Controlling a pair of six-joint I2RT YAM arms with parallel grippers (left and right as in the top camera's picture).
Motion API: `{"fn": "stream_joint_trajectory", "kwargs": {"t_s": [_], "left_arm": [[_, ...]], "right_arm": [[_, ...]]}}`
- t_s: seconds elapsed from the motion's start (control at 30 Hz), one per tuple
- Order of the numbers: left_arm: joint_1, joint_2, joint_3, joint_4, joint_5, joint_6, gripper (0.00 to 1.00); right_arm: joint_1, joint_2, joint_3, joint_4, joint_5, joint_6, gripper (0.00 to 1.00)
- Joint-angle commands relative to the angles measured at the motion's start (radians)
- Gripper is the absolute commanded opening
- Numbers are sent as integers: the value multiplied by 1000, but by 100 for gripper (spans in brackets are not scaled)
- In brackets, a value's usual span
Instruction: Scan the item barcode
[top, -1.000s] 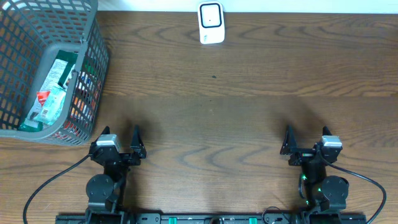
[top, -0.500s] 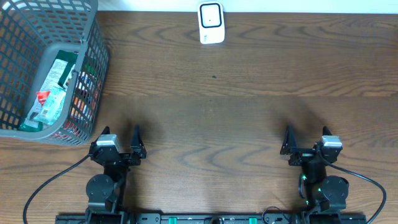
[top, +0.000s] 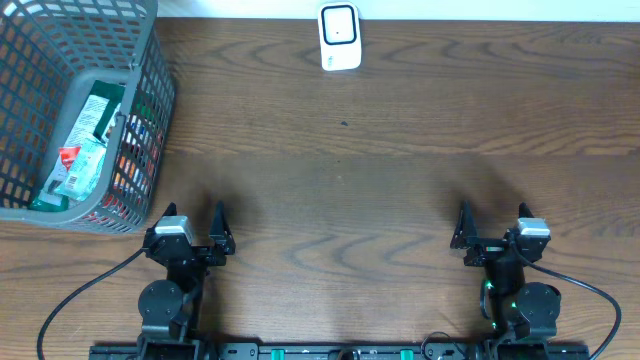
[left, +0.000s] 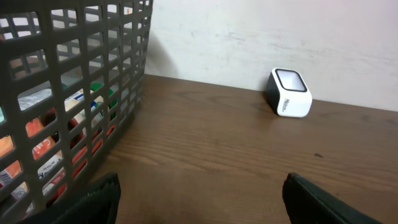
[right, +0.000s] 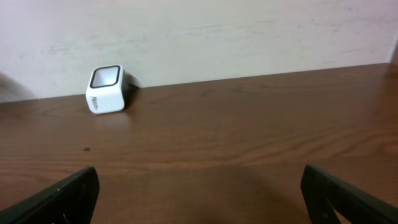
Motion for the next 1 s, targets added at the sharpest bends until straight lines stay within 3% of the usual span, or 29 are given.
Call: {"fn": "stream_joint_trajectory", "kwargs": {"t_s": [0.0, 0.4, 0.67, 0.97], "left_arm": [[6, 4, -9, -50, -17, 10, 84], [6, 4, -9, -49, -10, 9, 84], [6, 4, 28, -70, 189, 10, 84], [6, 146, 537, -576, 296, -21, 84]], "right_arm": [[-6, -4, -1, -3, 13, -7, 99], [-6, -4, -1, -3, 13, -7, 99], [-6, -4, -1, -3, 13, -7, 99], [-6, -4, -1, -3, 13, -7, 99]]}}
